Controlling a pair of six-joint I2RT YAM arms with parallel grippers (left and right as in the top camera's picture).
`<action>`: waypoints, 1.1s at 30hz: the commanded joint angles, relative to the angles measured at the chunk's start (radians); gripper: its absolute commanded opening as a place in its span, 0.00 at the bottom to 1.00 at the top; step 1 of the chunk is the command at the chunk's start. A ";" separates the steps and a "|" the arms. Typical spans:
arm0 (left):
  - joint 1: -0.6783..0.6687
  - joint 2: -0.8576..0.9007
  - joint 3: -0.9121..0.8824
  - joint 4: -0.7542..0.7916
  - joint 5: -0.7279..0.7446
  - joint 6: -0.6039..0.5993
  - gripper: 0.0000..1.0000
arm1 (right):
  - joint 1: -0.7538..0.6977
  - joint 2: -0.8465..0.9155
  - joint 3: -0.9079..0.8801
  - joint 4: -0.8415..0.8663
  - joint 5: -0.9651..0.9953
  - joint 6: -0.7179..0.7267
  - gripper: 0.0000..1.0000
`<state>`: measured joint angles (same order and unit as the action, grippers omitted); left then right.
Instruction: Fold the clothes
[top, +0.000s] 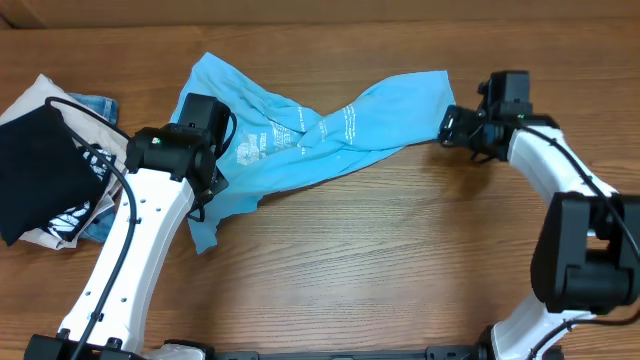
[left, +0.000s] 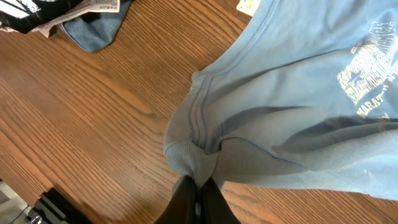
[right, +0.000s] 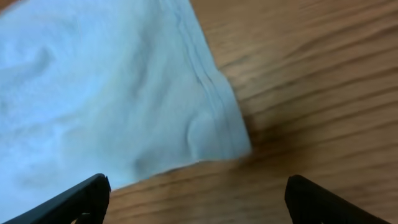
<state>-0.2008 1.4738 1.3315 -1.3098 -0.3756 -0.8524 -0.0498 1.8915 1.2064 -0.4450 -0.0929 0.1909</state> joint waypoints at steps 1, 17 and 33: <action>0.004 -0.008 0.005 0.002 -0.028 0.023 0.04 | 0.006 0.060 -0.024 0.076 -0.041 -0.027 0.93; 0.004 -0.008 0.005 0.005 -0.028 0.023 0.04 | -0.048 -0.297 0.278 -0.426 0.169 -0.035 0.10; 0.004 -0.008 0.005 0.007 -0.028 0.022 0.04 | -0.048 0.223 0.285 -0.254 -0.146 -0.068 0.60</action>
<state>-0.2008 1.4738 1.3308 -1.3064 -0.3790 -0.8524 -0.0978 2.0567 1.4899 -0.7422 -0.1402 0.1410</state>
